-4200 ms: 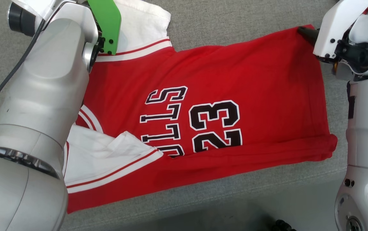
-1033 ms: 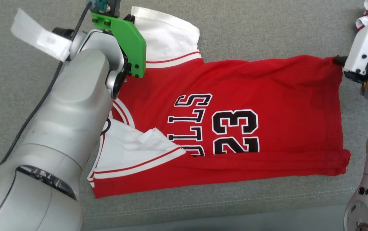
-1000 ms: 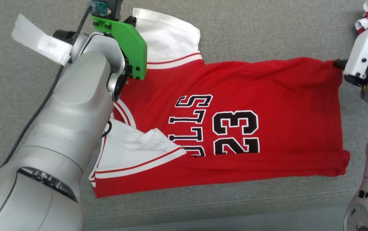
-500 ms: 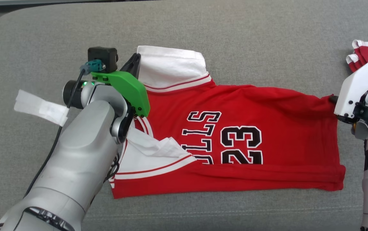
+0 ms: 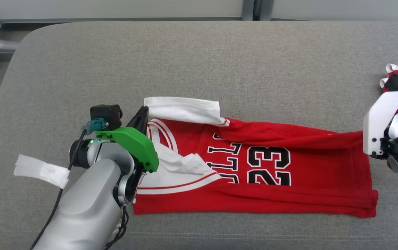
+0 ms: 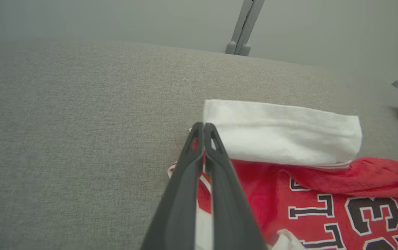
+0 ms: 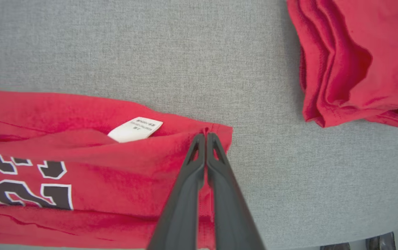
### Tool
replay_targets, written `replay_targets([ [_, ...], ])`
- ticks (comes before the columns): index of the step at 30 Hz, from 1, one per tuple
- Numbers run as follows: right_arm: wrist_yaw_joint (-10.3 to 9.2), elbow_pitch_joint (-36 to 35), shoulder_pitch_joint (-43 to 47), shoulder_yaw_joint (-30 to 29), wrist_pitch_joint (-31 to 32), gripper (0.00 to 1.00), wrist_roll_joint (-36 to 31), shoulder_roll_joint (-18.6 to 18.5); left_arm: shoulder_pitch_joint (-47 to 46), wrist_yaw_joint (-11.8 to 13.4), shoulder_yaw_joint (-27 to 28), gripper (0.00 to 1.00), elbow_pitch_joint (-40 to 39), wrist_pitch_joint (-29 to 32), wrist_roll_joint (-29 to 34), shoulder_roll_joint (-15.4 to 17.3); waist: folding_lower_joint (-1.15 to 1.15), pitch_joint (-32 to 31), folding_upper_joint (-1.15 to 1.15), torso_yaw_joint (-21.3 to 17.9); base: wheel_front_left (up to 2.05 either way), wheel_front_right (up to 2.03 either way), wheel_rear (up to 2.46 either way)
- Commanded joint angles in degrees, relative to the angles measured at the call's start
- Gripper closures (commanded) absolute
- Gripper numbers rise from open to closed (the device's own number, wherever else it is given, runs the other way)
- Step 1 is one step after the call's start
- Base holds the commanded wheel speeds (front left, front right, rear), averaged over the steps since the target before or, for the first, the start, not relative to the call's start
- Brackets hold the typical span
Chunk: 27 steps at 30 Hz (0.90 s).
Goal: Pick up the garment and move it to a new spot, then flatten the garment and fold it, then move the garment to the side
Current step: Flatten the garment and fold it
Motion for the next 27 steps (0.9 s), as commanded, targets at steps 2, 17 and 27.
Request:
replay_targets([
  [2,0.0,0.5,1.2,1.5,-0.6,1.0,-0.7,-1.7,2.8,1.6,0.2,1.0,-3.5,0.8,-0.3,1.4,0.0,-0.2,0.0,0.5,0.0,0.0,0.0],
  [17,0.0,3.0,2.5,5.8,-2.0,1.0,-1.7,-5.0,15.5,8.4,0.6,1.0,-19.6,3.3,-3.3,5.4,0.0,-1.4,0.0,1.6,0.0,0.0,0.0],
  [27,0.0,4.6,2.8,7.9,-3.2,1.0,-2.8,-6.9,21.2,10.2,-0.4,1.0,-22.4,3.6,-4.5,5.2,0.0,-2.4,0.0,2.2,0.0,0.0,0.0],
])
